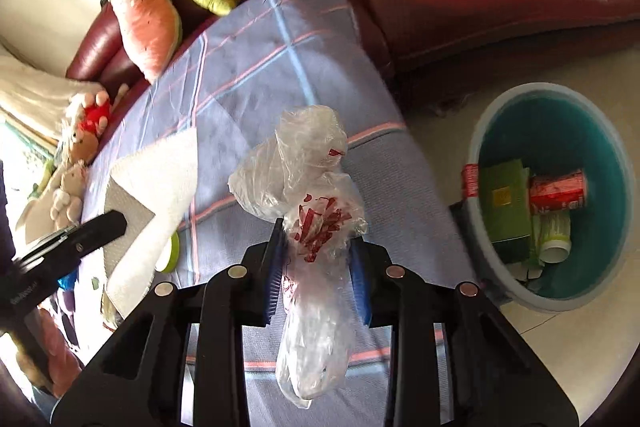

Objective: Collect trash
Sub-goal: 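Carry the paper towel and plastic bag over the teal bucket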

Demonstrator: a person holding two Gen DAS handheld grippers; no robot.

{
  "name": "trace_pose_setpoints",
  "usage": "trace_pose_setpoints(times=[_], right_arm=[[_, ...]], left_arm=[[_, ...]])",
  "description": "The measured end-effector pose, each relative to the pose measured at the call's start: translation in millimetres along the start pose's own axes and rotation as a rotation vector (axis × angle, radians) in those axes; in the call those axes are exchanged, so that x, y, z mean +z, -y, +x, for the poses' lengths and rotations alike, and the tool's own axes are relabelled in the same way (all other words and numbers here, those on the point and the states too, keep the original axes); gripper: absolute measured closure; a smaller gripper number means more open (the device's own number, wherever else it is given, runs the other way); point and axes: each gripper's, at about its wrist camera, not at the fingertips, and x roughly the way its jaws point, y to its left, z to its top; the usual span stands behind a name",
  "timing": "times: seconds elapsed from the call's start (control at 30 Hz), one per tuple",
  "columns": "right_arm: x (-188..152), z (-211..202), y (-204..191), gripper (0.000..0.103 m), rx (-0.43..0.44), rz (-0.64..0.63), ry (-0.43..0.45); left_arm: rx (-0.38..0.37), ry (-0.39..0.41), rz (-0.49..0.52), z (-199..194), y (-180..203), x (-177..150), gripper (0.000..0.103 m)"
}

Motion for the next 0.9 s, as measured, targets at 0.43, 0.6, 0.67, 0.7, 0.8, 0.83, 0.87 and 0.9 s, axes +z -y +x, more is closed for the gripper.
trace_pose_setpoints(times=[0.43, 0.6, 0.67, 0.7, 0.8, 0.83, 0.87, 0.9], right_arm=[[-2, -108, 120, 0.075, -0.118, 0.221, 0.19], [-12, -126, 156, 0.074, -0.16, 0.28, 0.194], [-15, -129, 167, 0.074, -0.171, 0.298, 0.188], [-16, -130, 171, 0.074, -0.175, 0.306, 0.184], [-16, -134, 186, 0.074, -0.192, 0.326, 0.177], [-17, -136, 190, 0.074, -0.198, 0.329, 0.176], [-17, -136, 193, 0.074, -0.203, 0.334, 0.175], [-16, -137, 195, 0.074, -0.206, 0.338, 0.174]], left_arm=[[-0.2, -0.017, 0.19, 38, 143, 36, 0.099], [-0.253, -0.064, 0.249, 74, 197, 38, 0.099], [-0.267, -0.086, 0.254, 92, 211, 39, 0.099], [-0.27, -0.096, 0.252, 100, 216, 39, 0.099], [-0.278, -0.133, 0.244, 127, 228, 38, 0.099], [-0.279, -0.141, 0.242, 134, 230, 39, 0.099], [-0.279, -0.15, 0.238, 142, 232, 39, 0.099], [-0.278, -0.158, 0.235, 148, 233, 39, 0.099]])
